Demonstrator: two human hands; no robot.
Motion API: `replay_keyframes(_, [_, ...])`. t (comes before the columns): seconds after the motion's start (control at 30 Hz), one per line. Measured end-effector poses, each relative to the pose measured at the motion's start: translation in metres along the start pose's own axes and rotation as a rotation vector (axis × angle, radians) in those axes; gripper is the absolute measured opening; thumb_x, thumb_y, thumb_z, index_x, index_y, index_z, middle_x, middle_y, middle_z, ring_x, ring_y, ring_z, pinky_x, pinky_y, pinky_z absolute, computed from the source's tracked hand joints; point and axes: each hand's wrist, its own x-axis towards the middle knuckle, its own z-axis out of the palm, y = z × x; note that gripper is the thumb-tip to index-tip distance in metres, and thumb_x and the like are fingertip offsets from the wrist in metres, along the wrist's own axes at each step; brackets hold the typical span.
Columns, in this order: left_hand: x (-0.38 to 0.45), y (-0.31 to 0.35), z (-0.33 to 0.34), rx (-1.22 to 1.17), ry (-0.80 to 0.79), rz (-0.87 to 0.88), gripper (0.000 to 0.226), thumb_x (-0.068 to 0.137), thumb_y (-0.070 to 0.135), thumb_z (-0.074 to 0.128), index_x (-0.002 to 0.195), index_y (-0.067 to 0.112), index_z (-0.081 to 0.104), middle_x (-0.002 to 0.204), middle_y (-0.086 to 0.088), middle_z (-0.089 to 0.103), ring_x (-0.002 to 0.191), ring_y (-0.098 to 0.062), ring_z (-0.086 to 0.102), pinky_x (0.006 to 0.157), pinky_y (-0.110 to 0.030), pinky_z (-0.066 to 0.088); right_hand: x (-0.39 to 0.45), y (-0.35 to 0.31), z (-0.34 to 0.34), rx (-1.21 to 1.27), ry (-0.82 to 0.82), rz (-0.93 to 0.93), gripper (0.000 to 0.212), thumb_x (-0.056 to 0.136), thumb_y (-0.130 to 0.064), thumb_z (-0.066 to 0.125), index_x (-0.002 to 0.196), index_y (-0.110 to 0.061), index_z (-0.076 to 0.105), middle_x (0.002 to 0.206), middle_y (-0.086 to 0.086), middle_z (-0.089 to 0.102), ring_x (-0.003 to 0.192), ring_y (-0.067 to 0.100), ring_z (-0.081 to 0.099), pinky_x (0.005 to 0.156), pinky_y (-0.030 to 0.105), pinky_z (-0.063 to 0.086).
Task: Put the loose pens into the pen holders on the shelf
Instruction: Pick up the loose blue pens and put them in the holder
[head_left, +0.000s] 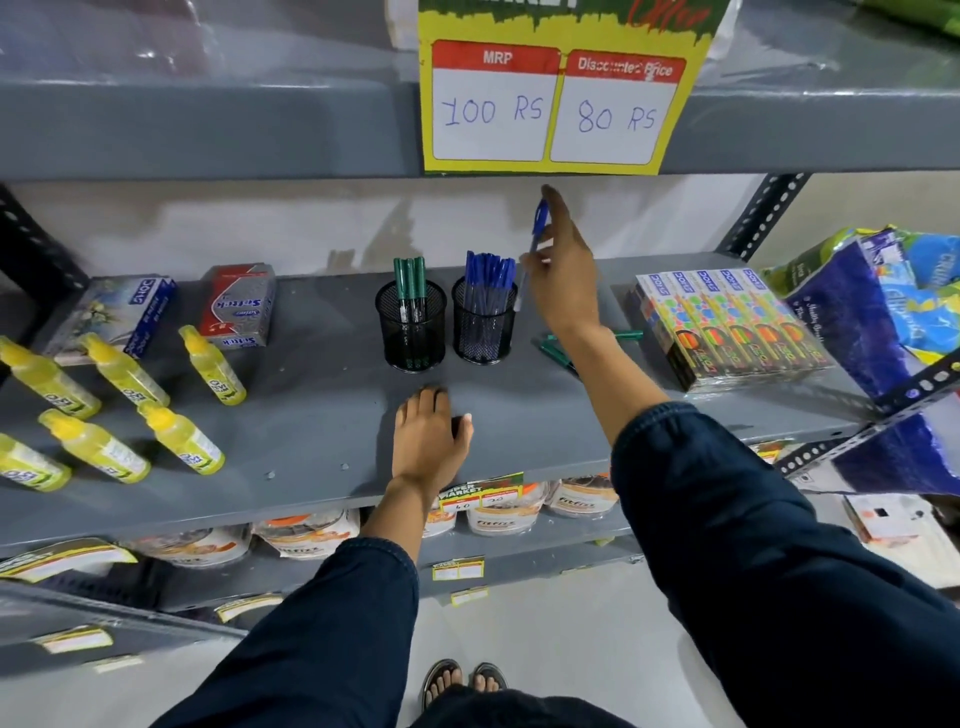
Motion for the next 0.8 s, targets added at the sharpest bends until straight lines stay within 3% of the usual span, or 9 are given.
replay_keyframes(0.13, [-0.001, 0.000, 0.000, 0.004, -0.003, 0.002, 0.052, 0.083, 0.038, 0.033, 0.108, -0.002, 0.054, 0.106, -0.023, 0.061, 0.097, -0.039, 0.056, 0.087, -0.047, 0.046, 0.010, -0.007, 0.023, -0.012, -0.009, -0.037, 0.064, 0.087, 0.006, 0.050, 0.145, -0.013, 0.029, 0.121, 0.019, 0.059, 0.088, 0.036, 0.063, 0.072, 0.044, 0.055])
replay_keyframes(0.27, [0.002, 0.000, 0.001, -0.002, 0.000, -0.004, 0.052, 0.080, 0.039, 0.032, 0.103, -0.002, 0.056, 0.102, -0.022, 0.062, 0.092, -0.038, 0.058, 0.085, -0.045, 0.047, 0.006, 0.003, 0.041, -0.064, -0.130, 0.009, 0.064, 0.088, 0.007, 0.047, 0.145, -0.015, 0.028, 0.121, 0.020, 0.057, 0.093, 0.037, 0.060, 0.075, 0.042, 0.051])
replay_keyframes(0.37, [0.002, 0.000, 0.001, -0.006, -0.004, -0.005, 0.052, 0.079, 0.039, 0.033, 0.102, -0.001, 0.056, 0.102, -0.022, 0.062, 0.092, -0.038, 0.057, 0.083, -0.045, 0.047, 0.003, 0.014, 0.050, -0.147, -0.234, 0.020, 0.066, 0.087, 0.006, 0.052, 0.145, -0.015, 0.027, 0.126, 0.021, 0.051, 0.094, 0.039, 0.061, 0.081, 0.047, 0.053])
replay_keyframes(0.47, [0.003, -0.001, 0.002, -0.013, -0.008, -0.008, 0.051, 0.079, 0.039, 0.033, 0.103, 0.000, 0.055, 0.103, -0.021, 0.061, 0.093, -0.038, 0.056, 0.084, -0.045, 0.046, 0.004, 0.022, 0.055, -0.227, -0.308, -0.014, 0.061, 0.090, 0.002, 0.054, 0.145, -0.010, 0.031, 0.130, 0.021, 0.043, 0.103, 0.039, 0.057, 0.092, 0.043, 0.050])
replay_keyframes(0.53, [0.003, -0.001, 0.003, -0.021, -0.002, -0.011, 0.050, 0.078, 0.038, 0.033, 0.103, 0.001, 0.055, 0.103, -0.020, 0.061, 0.093, -0.038, 0.056, 0.085, -0.044, 0.045, 0.007, 0.023, 0.051, -0.214, -0.228, -0.056, 0.054, 0.092, -0.002, 0.052, 0.143, -0.007, 0.035, 0.126, 0.023, 0.044, 0.110, 0.038, 0.052, 0.096, 0.038, 0.047])
replay_keyframes(0.63, [0.003, -0.001, 0.004, -0.036, 0.003, -0.019, 0.049, 0.078, 0.038, 0.035, 0.102, 0.001, 0.056, 0.103, -0.019, 0.062, 0.093, -0.037, 0.056, 0.085, -0.043, 0.045, 0.010, 0.029, 0.039, -0.151, 0.016, 0.001, 0.041, 0.095, -0.005, 0.047, 0.136, -0.002, 0.045, 0.122, 0.024, 0.047, 0.109, 0.036, 0.051, 0.094, 0.035, 0.044])
replay_keyframes(0.7, [0.003, -0.001, 0.004, -0.043, 0.005, -0.006, 0.049, 0.081, 0.038, 0.037, 0.108, 0.001, 0.055, 0.109, -0.019, 0.061, 0.099, -0.037, 0.055, 0.088, -0.044, 0.044, 0.007, 0.044, 0.029, -0.142, 0.118, 0.130, 0.036, 0.094, -0.002, 0.045, 0.129, 0.001, 0.051, 0.123, 0.024, 0.049, 0.108, 0.037, 0.053, 0.093, 0.034, 0.043])
replay_keyframes(0.8, [0.005, -0.002, 0.005, -0.039, -0.019, 0.004, 0.041, 0.088, 0.031, 0.047, 0.118, 0.003, 0.049, 0.125, -0.017, 0.053, 0.113, -0.034, 0.046, 0.097, -0.044, 0.035, -0.006, 0.077, 0.016, -0.223, 0.113, 0.386, 0.028, 0.092, -0.002, 0.045, 0.118, 0.003, 0.056, 0.124, 0.024, 0.050, 0.112, 0.038, 0.052, 0.091, 0.037, 0.044])
